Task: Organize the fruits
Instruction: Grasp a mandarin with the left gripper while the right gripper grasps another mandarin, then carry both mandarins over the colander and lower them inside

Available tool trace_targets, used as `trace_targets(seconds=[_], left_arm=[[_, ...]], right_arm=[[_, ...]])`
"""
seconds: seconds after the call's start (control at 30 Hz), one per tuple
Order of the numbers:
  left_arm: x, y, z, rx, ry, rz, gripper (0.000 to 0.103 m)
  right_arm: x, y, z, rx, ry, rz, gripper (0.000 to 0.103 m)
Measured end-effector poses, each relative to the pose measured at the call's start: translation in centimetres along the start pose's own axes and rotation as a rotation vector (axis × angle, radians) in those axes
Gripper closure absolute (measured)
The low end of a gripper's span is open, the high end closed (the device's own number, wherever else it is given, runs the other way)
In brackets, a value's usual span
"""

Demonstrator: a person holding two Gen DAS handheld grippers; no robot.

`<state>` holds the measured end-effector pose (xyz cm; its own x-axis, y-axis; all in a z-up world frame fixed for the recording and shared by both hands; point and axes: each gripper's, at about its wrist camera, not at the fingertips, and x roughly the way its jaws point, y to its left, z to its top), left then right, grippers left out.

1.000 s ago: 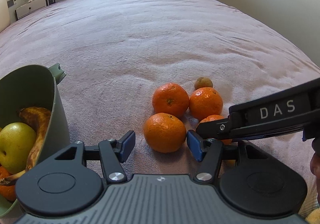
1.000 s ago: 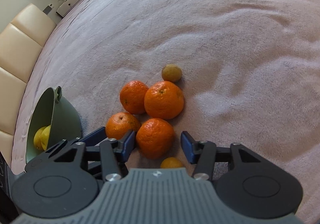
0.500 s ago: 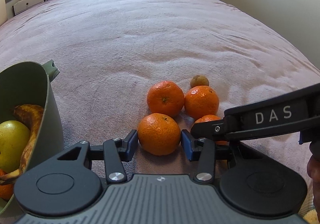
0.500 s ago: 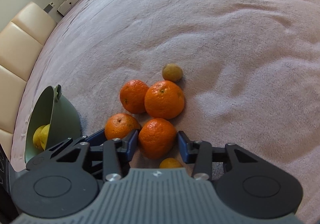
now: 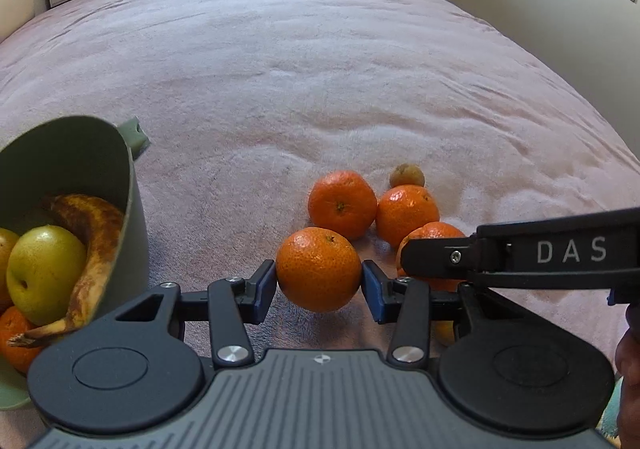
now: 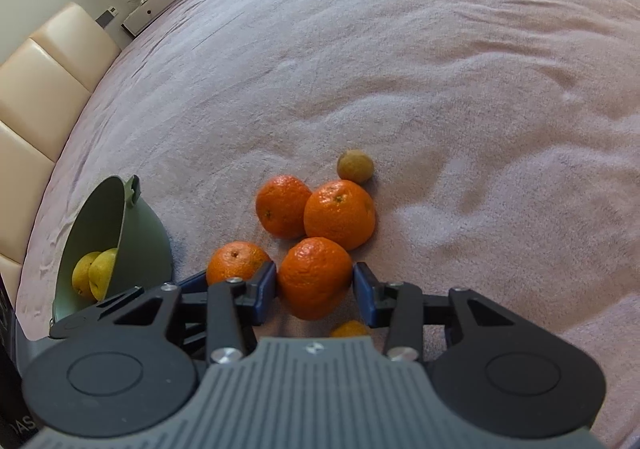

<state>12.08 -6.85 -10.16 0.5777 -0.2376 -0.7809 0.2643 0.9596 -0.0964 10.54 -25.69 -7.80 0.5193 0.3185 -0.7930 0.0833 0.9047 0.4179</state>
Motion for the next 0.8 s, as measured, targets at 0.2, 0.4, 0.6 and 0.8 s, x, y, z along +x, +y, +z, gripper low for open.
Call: trace_targets(seconds=[0.2,0.4,0.6,0.8], left_arm=[[-2.0,-0.3,0.6,0.004,-0.025,0.014,0.051],[-4.6,-0.2,1.0,0.0,-0.057,0.032,0.051],[-7.2,1.6,1.3,-0.085,-0.063,0.024,0.051],[-9.8,4.2,1.6,-0.183,-0.079,0.021,0.051]], right_arm=[[-1.6,0.8,0.2,-0.052,-0.049,-0.049,0.064],[-3.5,1.7,0.4,-0.075,-0.109,-0.052,0.064],[-5.0,3.2,0.1,-0.111,-0.148,-0.025,0.064],[-6.1,5.5,-0.4,-0.157,-0.183,0.022,0.064]])
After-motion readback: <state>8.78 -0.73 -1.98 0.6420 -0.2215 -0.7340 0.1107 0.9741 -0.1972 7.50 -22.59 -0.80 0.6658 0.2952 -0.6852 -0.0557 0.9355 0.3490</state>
